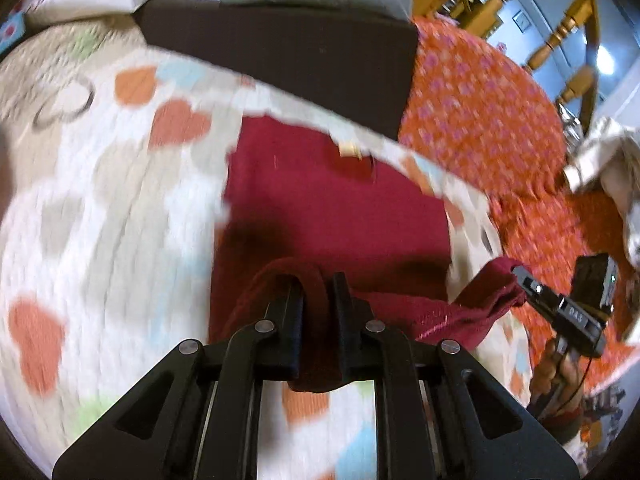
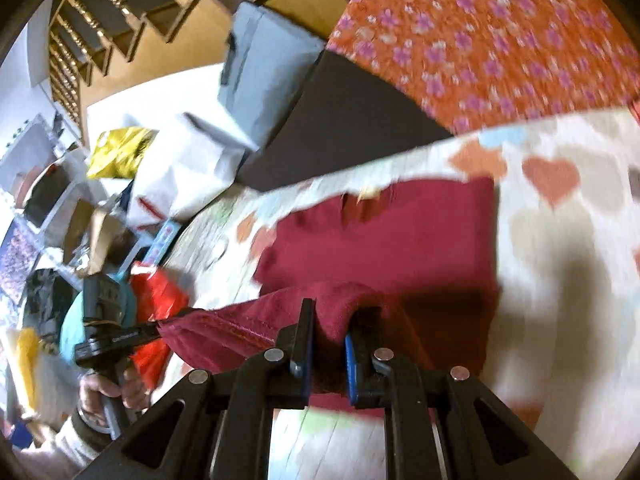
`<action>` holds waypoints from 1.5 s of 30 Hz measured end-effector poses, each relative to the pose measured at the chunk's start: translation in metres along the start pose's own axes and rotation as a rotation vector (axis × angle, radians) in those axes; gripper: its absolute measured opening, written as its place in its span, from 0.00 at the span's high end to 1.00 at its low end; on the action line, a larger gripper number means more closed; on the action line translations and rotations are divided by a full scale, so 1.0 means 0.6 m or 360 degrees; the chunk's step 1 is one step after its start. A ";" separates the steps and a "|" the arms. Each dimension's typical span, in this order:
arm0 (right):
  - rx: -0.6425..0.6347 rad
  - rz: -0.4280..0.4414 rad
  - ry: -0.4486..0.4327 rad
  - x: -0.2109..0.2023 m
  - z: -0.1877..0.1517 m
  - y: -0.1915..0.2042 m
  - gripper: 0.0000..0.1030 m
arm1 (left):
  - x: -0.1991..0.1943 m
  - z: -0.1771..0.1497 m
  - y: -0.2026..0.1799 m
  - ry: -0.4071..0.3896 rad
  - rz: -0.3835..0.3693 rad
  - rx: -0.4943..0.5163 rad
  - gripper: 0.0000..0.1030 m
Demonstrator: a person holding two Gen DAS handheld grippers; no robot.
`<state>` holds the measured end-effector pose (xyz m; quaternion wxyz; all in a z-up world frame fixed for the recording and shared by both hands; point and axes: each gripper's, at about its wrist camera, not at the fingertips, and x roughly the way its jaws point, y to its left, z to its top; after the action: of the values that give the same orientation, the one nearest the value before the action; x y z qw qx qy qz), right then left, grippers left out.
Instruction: Fold small clothes
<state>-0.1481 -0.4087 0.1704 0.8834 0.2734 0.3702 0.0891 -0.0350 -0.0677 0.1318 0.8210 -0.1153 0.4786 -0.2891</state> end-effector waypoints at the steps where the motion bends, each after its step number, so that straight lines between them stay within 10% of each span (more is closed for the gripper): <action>1: -0.0005 -0.0032 -0.0019 0.014 0.024 -0.008 0.89 | 0.018 0.030 -0.004 -0.0030 0.0035 0.0019 0.89; 7: 0.0090 -0.0201 -0.0080 0.133 0.135 -0.091 0.89 | 0.144 0.157 0.032 -0.0111 0.0185 -0.0039 0.90; 14: 0.0399 -0.0231 0.0114 0.244 0.167 -0.214 0.84 | 0.237 0.211 0.072 0.0083 0.0162 -0.0117 0.83; 19: 0.0501 -0.0250 -0.0201 0.154 0.171 -0.230 0.59 | 0.182 0.240 0.087 -0.0081 0.0036 -0.0201 0.31; 24: 0.0279 -0.0138 -0.0194 0.146 0.149 -0.178 0.59 | 0.152 0.244 0.064 -0.0142 0.0047 -0.0090 0.31; 37: -0.0015 -0.0640 0.0152 0.341 0.185 -0.175 0.60 | 0.324 0.220 0.114 0.0103 0.0352 -0.0125 0.31; 45: -0.0039 -0.0508 0.0147 0.261 0.143 -0.117 0.60 | 0.262 0.198 0.083 0.0017 0.0395 -0.0020 0.31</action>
<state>0.0202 -0.4466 0.0862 0.8716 0.1961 0.4479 -0.0354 0.1436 -0.1303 0.0568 0.8472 -0.0588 0.4953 -0.1830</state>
